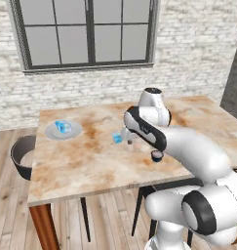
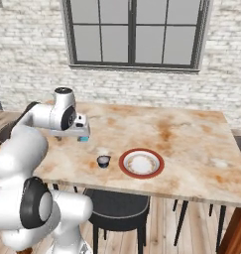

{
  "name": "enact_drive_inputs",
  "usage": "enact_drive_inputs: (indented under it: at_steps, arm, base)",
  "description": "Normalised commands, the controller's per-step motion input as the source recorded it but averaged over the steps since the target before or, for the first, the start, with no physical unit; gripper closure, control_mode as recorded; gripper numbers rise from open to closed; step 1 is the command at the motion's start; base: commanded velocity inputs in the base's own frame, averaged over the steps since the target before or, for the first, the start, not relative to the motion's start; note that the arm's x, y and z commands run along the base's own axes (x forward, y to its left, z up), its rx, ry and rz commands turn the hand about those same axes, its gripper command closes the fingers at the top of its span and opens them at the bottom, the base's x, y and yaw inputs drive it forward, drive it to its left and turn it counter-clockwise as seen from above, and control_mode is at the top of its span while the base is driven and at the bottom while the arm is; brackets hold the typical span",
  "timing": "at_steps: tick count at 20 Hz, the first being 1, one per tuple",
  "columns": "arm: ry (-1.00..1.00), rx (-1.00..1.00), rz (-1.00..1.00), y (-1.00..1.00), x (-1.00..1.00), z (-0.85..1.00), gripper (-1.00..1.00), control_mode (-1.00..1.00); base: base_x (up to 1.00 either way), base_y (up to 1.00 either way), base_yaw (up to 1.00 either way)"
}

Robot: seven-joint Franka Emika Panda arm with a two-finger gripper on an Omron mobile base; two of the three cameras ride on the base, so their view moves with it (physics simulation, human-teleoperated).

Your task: Place two yogurt containers on each plate.

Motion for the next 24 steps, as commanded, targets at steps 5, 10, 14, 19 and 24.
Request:
enact_drive_inputs:
  at_steps: [5, 10, 14, 19, 24]
  arm:
    - [0.19, -0.02, -0.11, 0.24, 1.00, -0.01, -1.00, -1.00]
    - [0.00, 0.01, -0.13, -0.02, 1.00, -0.44, -1.00, -1.00]
    - [0.00, 0.00, -0.17, -0.03, 0.67, -0.96, -1.00, -1.00]
    - [0.00, 0.01, -0.13, 0.03, 0.17, -0.51, -1.00, -1.00]
    - [-0.06, 0.10, -0.03, 0.00, -0.25, 0.05, -1.00, -1.00]
  base:
    - [0.00, 0.00, 0.00]
    - [0.00, 0.00, 0.00]
    - [0.00, 0.00, 0.00]
    - [0.00, 0.00, 0.00]
    - [0.00, 0.00, 0.00]
